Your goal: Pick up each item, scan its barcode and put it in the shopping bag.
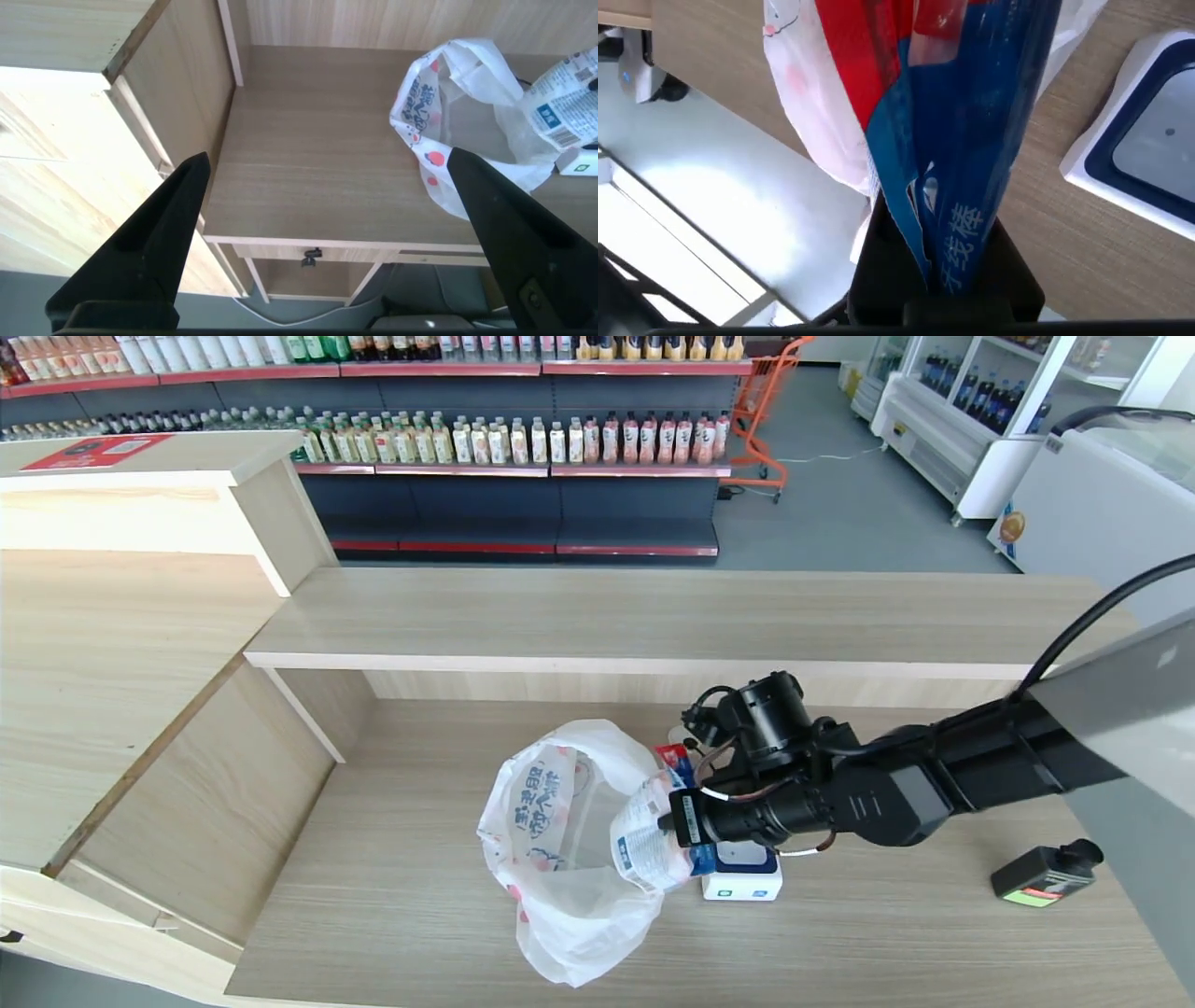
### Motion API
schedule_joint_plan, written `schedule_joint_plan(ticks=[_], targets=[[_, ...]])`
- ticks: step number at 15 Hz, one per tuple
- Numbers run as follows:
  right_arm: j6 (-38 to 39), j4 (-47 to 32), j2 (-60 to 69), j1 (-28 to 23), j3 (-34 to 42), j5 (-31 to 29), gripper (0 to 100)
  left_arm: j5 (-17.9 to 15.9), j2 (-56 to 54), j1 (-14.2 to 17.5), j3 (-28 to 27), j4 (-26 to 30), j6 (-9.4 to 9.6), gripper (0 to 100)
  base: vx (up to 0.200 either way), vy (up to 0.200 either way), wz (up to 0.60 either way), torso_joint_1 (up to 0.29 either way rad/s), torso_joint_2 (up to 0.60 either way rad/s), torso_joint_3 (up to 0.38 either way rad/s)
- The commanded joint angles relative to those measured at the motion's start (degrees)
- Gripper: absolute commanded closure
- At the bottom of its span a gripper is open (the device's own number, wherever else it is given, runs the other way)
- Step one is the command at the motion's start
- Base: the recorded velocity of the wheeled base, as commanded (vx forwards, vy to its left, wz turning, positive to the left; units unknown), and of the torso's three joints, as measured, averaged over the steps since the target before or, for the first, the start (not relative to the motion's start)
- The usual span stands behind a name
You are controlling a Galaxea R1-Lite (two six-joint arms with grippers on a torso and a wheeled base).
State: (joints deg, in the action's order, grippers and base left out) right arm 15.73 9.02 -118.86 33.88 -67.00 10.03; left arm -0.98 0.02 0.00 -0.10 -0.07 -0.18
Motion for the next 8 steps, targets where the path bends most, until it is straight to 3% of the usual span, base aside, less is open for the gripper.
schedule_joint_plan(ticks=[1, 8], targets=[[-0.1, 0.0, -7.4, 1.4, -4.7, -2.3, 100, 0.0, 0.0, 0.0, 0.0, 0.0, -0.08, 0, 0.0, 0.0, 0.0, 0.0, 0.0, 0.0], [-1.0, -0.1, -15.0, 1.9, -14.2, -6.0, 100, 0.0, 0.0, 0.0, 0.0, 0.0, 0.01, 0, 0.0, 0.0, 0.0, 0.0, 0.0, 0.0]])
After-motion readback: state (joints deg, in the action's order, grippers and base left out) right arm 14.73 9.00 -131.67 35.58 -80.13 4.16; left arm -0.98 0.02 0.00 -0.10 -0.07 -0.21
